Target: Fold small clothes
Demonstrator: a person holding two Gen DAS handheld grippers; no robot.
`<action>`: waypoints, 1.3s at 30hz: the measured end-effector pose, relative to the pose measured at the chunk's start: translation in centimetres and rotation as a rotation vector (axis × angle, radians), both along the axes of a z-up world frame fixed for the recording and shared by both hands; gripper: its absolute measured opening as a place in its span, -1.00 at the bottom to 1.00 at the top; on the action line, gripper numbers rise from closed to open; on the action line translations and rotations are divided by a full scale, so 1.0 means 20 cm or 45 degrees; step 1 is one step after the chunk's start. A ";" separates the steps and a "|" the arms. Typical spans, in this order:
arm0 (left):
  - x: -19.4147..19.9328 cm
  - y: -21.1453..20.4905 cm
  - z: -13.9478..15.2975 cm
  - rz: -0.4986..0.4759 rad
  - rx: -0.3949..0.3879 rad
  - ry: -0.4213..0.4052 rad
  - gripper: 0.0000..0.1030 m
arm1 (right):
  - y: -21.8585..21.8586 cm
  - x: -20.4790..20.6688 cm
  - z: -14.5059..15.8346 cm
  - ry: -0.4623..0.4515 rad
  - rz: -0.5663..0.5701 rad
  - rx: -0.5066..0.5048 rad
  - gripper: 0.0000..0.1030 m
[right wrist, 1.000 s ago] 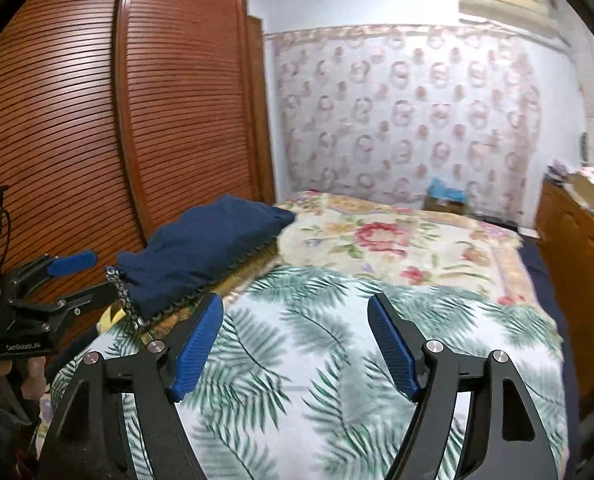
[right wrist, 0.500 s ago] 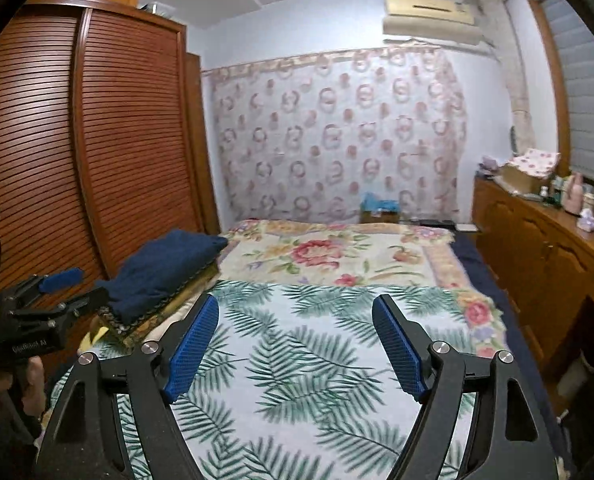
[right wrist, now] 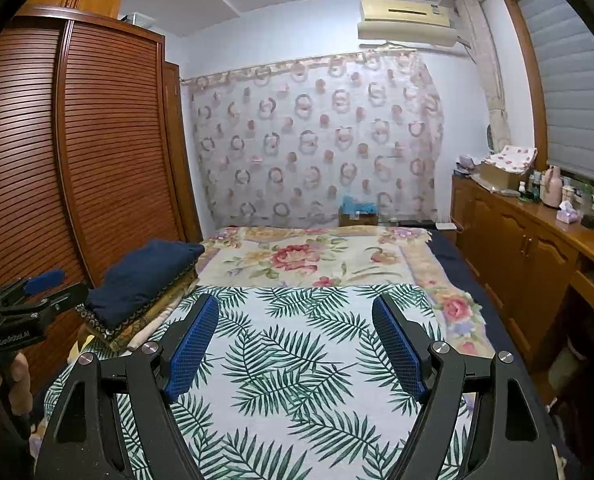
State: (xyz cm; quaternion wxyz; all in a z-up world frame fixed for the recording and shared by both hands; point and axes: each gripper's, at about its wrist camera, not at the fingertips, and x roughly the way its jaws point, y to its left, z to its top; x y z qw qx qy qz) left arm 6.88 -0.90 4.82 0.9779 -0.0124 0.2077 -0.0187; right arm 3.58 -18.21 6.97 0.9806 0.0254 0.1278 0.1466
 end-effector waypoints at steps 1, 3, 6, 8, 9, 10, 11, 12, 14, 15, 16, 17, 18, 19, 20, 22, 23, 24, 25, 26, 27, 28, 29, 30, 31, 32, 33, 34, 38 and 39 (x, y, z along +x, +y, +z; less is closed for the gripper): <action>0.00 0.00 0.00 0.002 0.002 0.000 0.60 | 0.01 -0.01 0.00 -0.001 0.001 0.000 0.57; 0.00 0.00 0.00 0.003 0.001 0.002 0.60 | 0.01 0.03 -0.01 0.000 -0.001 -0.002 0.57; 0.00 0.01 -0.01 0.008 0.002 0.004 0.60 | 0.02 0.06 -0.01 0.001 -0.003 -0.002 0.57; 0.00 0.01 -0.02 0.010 -0.001 0.007 0.60 | 0.02 0.06 -0.01 0.003 -0.001 -0.002 0.57; 0.00 0.02 -0.02 0.010 -0.001 0.006 0.60 | 0.02 0.07 -0.01 0.003 -0.001 -0.003 0.57; 0.00 0.02 -0.02 0.011 -0.002 0.005 0.60 | 0.01 0.08 -0.01 0.004 -0.002 -0.005 0.57; 0.00 0.02 -0.02 0.009 -0.001 0.005 0.60 | 0.01 0.08 -0.01 0.003 -0.001 -0.007 0.57; 0.00 0.02 -0.02 0.009 -0.001 0.006 0.60 | 0.00 0.08 -0.01 0.003 0.000 -0.008 0.57; 0.00 0.02 -0.02 0.009 0.000 0.006 0.60 | -0.01 0.09 -0.01 0.003 0.002 -0.007 0.57; 0.00 0.02 -0.02 0.009 0.000 0.006 0.60 | -0.01 0.09 -0.01 0.003 0.002 -0.007 0.57; 0.00 0.02 -0.02 0.009 0.000 0.006 0.60 | -0.01 0.09 -0.01 0.002 0.003 -0.007 0.57; 0.00 0.02 -0.02 0.009 0.000 0.006 0.60 | -0.01 0.09 -0.01 0.003 0.002 -0.008 0.57; 0.00 0.02 -0.02 0.009 -0.001 0.005 0.60 | -0.01 0.09 -0.02 0.003 0.002 -0.009 0.57; 0.00 0.02 -0.02 0.008 -0.002 0.005 0.60 | -0.01 0.09 -0.02 0.003 0.002 -0.009 0.57; 0.00 0.02 -0.02 0.008 -0.002 0.006 0.60 | -0.01 0.09 -0.02 0.004 0.003 -0.009 0.57; 0.00 0.02 -0.02 0.009 0.000 0.004 0.60 | -0.02 0.10 -0.02 0.004 0.005 -0.010 0.57; 0.00 0.02 -0.02 0.009 0.000 0.005 0.60 | -0.02 0.10 -0.01 0.004 0.005 -0.010 0.57; 0.00 0.02 -0.02 0.009 0.000 0.004 0.60 | -0.02 0.10 -0.02 0.003 0.004 -0.009 0.57; 0.00 0.02 -0.02 0.010 0.000 0.005 0.60 | -0.02 0.10 -0.01 0.002 0.004 -0.010 0.57; 0.00 0.02 -0.02 0.009 -0.001 0.005 0.60 | -0.02 0.10 -0.01 0.003 0.004 -0.009 0.57; 0.00 0.02 -0.03 0.008 -0.002 0.004 0.60 | -0.03 0.10 -0.02 0.003 0.005 -0.009 0.57; 0.00 0.02 -0.03 0.009 -0.001 0.004 0.60 | -0.03 0.10 -0.02 0.003 0.006 -0.010 0.57; 0.00 0.02 -0.03 0.009 -0.001 0.004 0.60 | -0.03 0.10 -0.02 0.003 0.005 -0.010 0.57; 0.00 0.02 -0.03 0.009 -0.001 0.003 0.60 | -0.03 0.10 -0.02 0.002 0.006 -0.011 0.57; 0.00 0.02 -0.03 0.009 -0.001 0.005 0.60 | -0.03 0.10 -0.01 0.003 0.006 -0.012 0.57; 0.00 0.02 -0.03 0.009 0.000 0.005 0.60 | -0.03 0.10 -0.01 0.003 0.006 -0.012 0.57; 0.00 0.02 -0.03 0.009 0.000 0.005 0.60 | -0.03 0.10 -0.02 0.003 0.005 -0.010 0.57; 0.00 0.02 -0.03 0.009 0.000 0.005 0.60 | -0.03 0.10 -0.01 0.003 0.005 -0.011 0.57; 0.00 0.02 -0.03 0.009 -0.001 0.004 0.60 | -0.04 0.10 -0.01 0.000 0.006 -0.014 0.57; 0.00 0.01 -0.03 0.008 -0.001 0.003 0.60 | -0.04 0.10 -0.01 0.000 0.006 -0.015 0.57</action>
